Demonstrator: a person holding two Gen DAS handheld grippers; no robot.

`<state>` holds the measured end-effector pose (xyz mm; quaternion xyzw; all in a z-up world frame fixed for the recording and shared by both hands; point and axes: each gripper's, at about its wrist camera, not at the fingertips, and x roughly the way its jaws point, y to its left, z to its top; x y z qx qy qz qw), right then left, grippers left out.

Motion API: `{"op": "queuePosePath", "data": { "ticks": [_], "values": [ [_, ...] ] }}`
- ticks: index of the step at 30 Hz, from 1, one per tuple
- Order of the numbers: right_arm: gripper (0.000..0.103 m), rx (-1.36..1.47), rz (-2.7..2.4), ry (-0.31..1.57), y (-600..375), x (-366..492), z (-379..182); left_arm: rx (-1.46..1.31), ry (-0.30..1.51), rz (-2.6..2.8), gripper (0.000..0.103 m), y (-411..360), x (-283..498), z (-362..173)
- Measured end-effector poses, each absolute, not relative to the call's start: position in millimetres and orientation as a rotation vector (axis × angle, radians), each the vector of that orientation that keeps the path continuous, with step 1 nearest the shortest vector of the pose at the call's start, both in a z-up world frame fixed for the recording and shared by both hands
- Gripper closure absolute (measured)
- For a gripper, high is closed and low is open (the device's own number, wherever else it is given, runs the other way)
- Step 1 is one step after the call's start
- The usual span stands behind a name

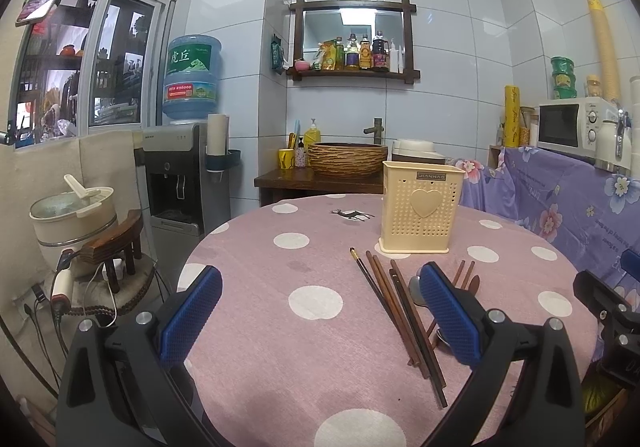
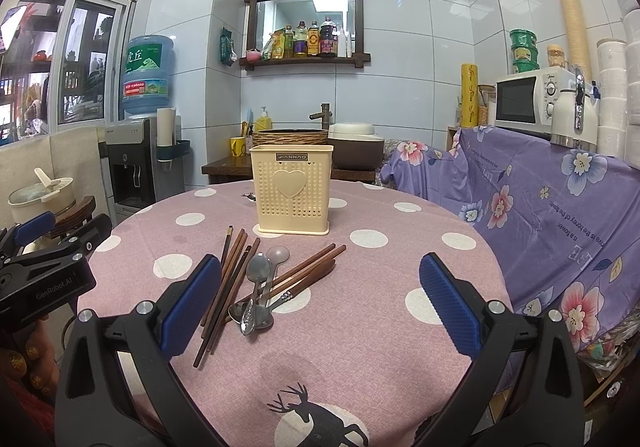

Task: Organize utensils

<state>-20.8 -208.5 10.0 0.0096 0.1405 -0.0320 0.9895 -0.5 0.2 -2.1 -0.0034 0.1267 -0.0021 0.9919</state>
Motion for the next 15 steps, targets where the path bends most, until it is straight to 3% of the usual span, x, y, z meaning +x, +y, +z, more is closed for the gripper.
{"op": "queuePosePath", "data": {
  "ticks": [15],
  "values": [
    [0.005, 0.019, -0.065, 0.281, -208.7, -19.9, 9.4, -0.009, 0.258, -0.006, 0.005, 0.0, -1.2, -4.4]
  ]
}}
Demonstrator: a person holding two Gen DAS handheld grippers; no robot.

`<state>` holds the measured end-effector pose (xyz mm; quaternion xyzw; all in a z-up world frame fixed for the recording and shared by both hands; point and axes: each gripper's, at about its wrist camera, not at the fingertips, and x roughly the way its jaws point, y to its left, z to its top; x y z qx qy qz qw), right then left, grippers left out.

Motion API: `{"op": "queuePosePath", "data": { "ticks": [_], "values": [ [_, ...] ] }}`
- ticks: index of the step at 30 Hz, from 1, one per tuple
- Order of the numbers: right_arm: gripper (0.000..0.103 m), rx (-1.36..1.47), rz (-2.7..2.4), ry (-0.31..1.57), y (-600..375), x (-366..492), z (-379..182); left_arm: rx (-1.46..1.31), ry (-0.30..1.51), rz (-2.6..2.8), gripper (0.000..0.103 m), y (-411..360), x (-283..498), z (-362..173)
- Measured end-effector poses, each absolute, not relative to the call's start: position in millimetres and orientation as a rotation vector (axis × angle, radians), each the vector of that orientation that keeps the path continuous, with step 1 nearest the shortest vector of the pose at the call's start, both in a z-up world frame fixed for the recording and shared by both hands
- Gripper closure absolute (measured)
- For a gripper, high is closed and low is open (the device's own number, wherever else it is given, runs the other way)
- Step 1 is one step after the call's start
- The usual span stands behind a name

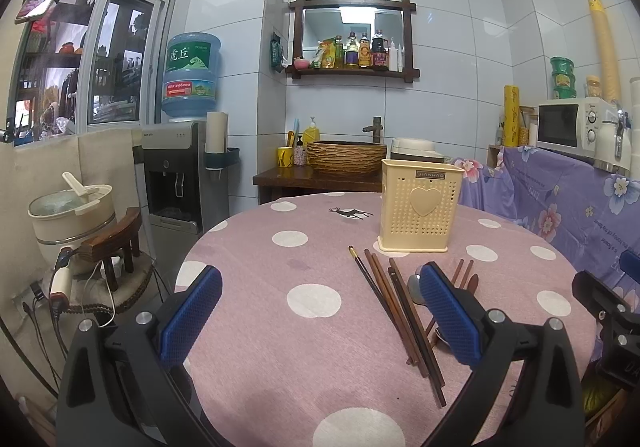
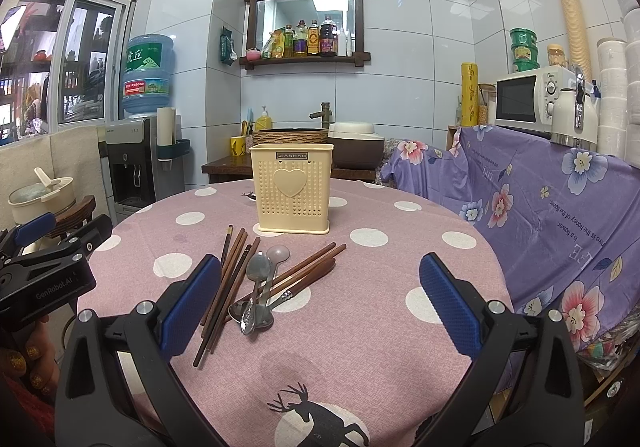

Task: Organize utensils

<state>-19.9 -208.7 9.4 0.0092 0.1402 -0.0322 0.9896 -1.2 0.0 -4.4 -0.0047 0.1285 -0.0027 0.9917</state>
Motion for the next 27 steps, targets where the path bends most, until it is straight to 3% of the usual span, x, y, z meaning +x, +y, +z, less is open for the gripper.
{"op": "queuePosePath", "data": {
  "ticks": [27],
  "values": [
    [0.005, 0.017, -0.064, 0.284, -208.5, -19.9, 9.7, -0.012, 0.262, -0.008, 0.005, 0.9, -1.6, -6.0]
  ]
}}
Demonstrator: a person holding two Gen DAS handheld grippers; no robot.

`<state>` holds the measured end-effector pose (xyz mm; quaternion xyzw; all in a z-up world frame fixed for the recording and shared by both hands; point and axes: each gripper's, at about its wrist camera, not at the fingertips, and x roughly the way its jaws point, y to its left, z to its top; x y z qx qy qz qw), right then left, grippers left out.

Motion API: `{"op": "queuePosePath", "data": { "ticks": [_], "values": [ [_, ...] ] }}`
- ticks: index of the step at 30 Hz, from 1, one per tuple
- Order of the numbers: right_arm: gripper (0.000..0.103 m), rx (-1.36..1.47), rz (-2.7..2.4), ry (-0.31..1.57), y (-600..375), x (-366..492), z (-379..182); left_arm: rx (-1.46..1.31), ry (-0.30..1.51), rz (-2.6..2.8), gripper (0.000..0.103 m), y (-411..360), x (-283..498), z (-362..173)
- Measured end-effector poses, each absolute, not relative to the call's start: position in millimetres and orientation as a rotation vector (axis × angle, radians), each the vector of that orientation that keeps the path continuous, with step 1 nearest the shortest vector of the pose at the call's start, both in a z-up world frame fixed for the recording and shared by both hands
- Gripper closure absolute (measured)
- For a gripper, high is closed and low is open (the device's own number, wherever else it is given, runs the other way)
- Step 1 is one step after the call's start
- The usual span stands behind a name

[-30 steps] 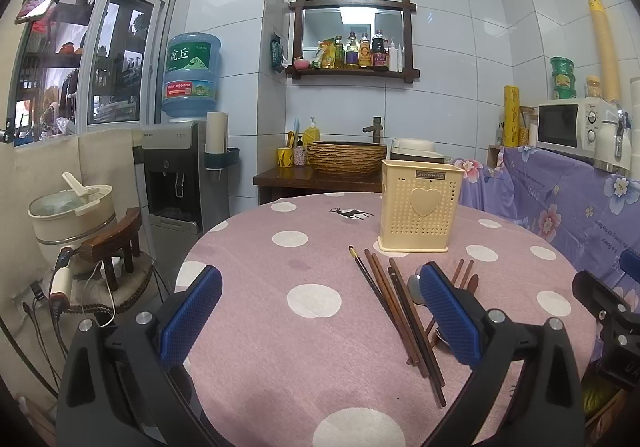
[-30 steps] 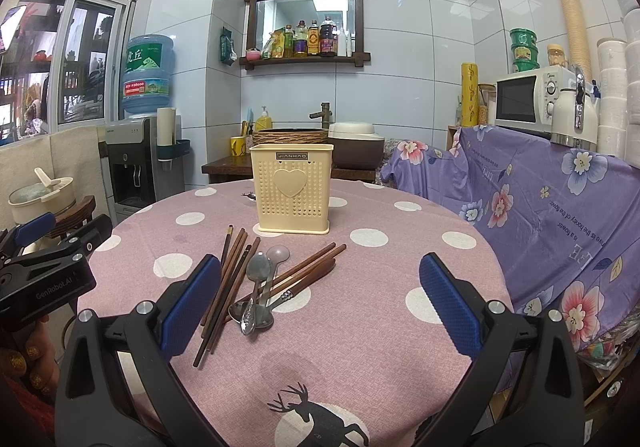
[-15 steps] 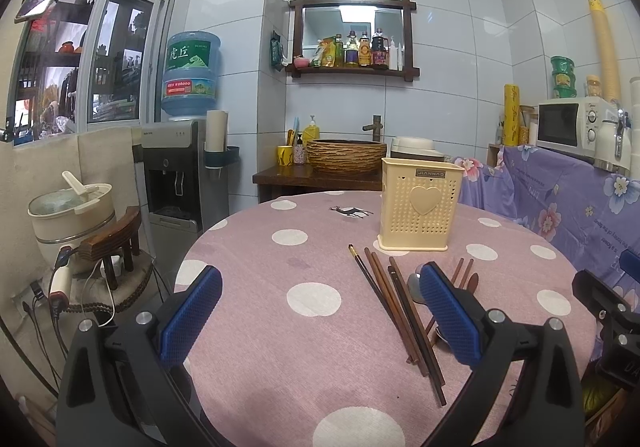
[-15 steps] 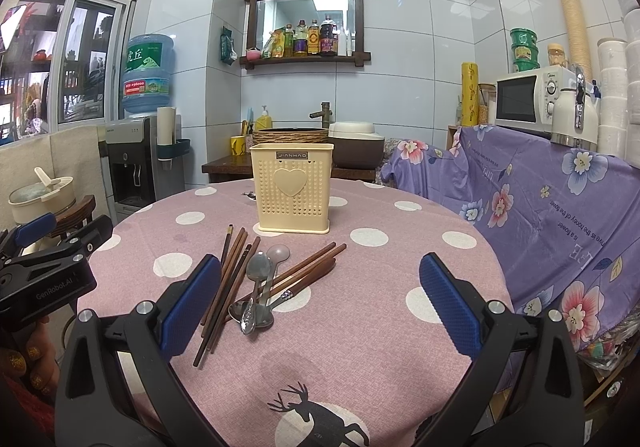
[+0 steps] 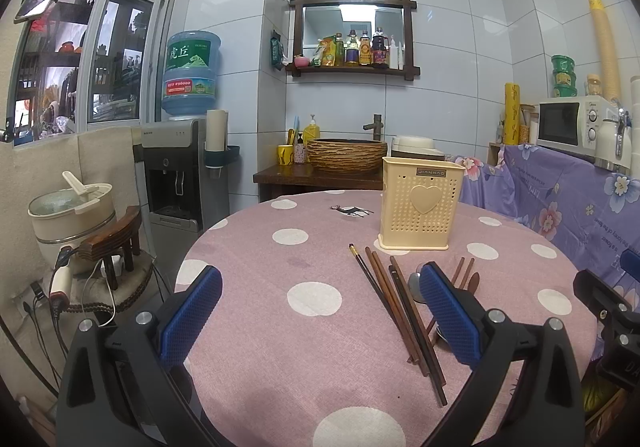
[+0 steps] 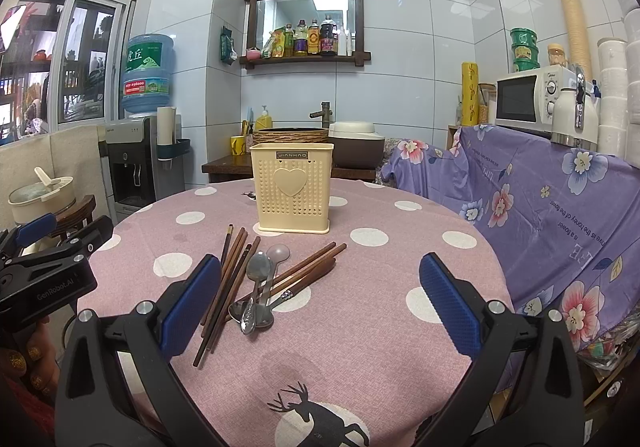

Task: Organize utensils

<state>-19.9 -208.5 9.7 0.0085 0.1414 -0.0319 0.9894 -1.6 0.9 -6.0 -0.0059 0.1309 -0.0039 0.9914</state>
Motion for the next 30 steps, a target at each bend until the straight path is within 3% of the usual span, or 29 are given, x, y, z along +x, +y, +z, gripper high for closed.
{"op": "queuePosePath", "data": {
  "ticks": [17, 26, 30],
  "values": [
    [0.005, 0.018, -0.068, 0.298, -208.8, -17.0, 6.9, -0.024, 0.294, -0.024, 0.005, 1.5, 4.7, -8.8],
    [0.005, 0.038, -0.092, 0.404, -218.3, 11.5, -6.5, -0.041, 0.371, -0.039, 0.005, 5.0, 23.2, -15.8],
    [0.005, 0.060, -0.089, 0.504, -226.7, 34.6, -18.9, -0.031, 0.485, -0.069, 0.013, 10.5, 50.6, -24.6]
  ]
}}
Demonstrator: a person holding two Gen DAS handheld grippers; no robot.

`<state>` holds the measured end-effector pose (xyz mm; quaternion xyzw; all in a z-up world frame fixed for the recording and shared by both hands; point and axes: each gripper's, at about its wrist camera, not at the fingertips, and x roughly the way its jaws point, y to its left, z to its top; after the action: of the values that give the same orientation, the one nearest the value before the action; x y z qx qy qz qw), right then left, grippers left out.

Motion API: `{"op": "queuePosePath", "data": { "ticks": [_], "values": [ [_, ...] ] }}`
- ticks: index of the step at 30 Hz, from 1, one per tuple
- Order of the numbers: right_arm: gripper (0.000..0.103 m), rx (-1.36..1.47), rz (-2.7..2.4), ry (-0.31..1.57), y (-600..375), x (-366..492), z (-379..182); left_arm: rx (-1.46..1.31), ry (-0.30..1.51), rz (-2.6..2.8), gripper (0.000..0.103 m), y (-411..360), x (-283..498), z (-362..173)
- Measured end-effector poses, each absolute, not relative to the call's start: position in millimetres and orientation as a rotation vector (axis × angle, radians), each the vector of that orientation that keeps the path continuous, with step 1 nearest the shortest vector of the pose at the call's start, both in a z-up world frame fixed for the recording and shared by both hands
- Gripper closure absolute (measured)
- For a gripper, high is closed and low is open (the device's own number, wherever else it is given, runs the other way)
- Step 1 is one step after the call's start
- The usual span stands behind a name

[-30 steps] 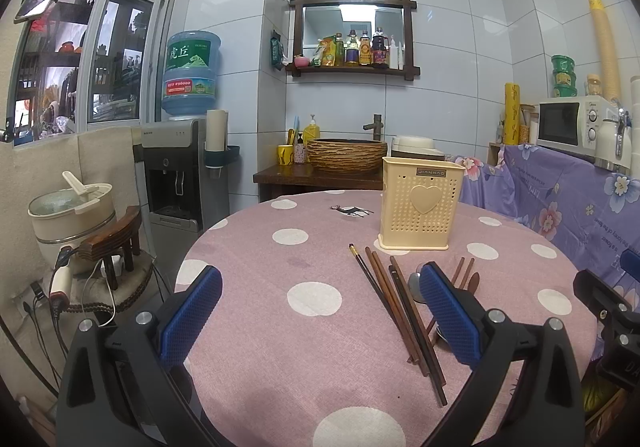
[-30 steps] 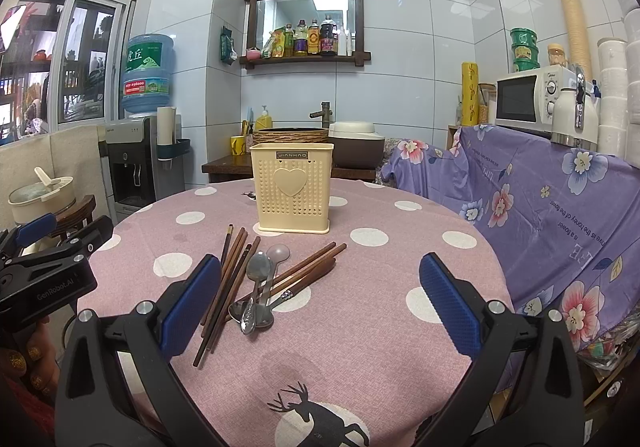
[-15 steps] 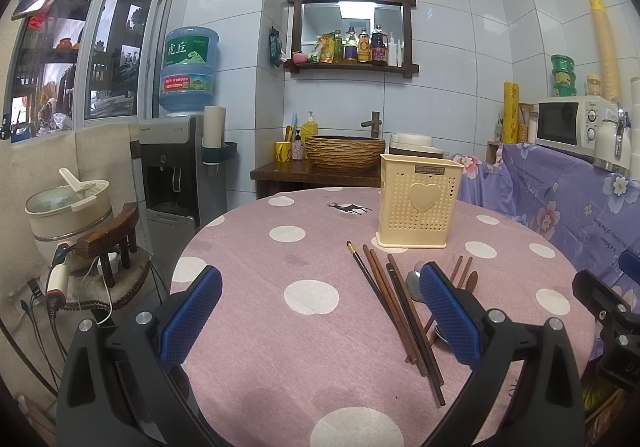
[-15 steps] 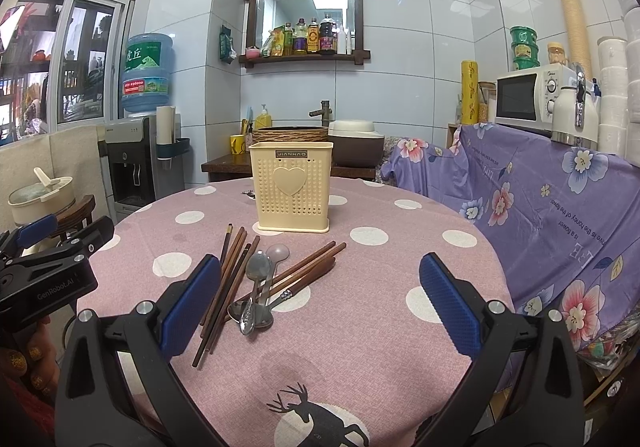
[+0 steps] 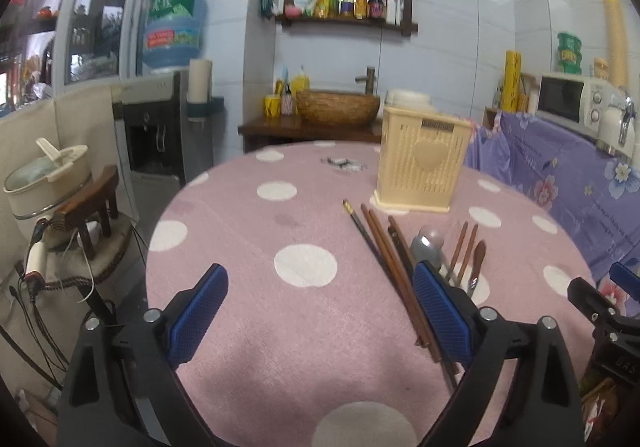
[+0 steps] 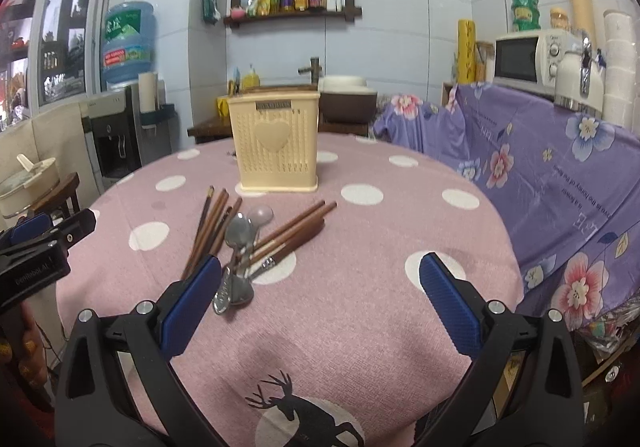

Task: Organize utensils
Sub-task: 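Move the right tool to the wooden spatula and close on its handle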

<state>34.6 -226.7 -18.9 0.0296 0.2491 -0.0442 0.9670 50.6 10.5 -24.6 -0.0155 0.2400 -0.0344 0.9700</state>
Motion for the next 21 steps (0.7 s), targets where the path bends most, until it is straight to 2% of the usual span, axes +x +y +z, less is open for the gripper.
{"op": "queuePosePath", "data": {
  "ticks": [1, 4, 7, 13, 17, 21],
  "values": [
    [0.005, 0.067, -0.088, 0.527, -228.4, 40.9, -21.6, -0.022, 0.518, -0.080, 0.019, 11.5, 59.8, -27.5],
    [0.005, 0.089, -0.079, 0.579, -233.4, 58.2, -25.7, -0.031, 0.622, -0.114, 0.029, 17.9, 85.2, -36.3],
    [0.007, 0.107, -0.073, 0.619, -236.3, 74.7, -26.8, -0.086, 0.713, -0.136, 0.035, 25.0, 108.7, -44.6],
    [0.029, 0.179, -0.065, 0.714, -242.3, 111.5, -32.8, -0.070, 0.759, -0.130, 0.051, 22.5, 137.9, -46.4],
    [0.035, 0.197, -0.059, 0.769, -235.2, 131.7, -41.3, -0.064, 0.788, -0.149, 0.056, 15.9, 150.6, -47.2],
    [0.048, 0.195, -0.057, 0.837, -224.2, 153.8, -53.8, -0.032, 0.800, -0.165, 0.061, 7.3, 159.2, -46.8]
  ]
}}
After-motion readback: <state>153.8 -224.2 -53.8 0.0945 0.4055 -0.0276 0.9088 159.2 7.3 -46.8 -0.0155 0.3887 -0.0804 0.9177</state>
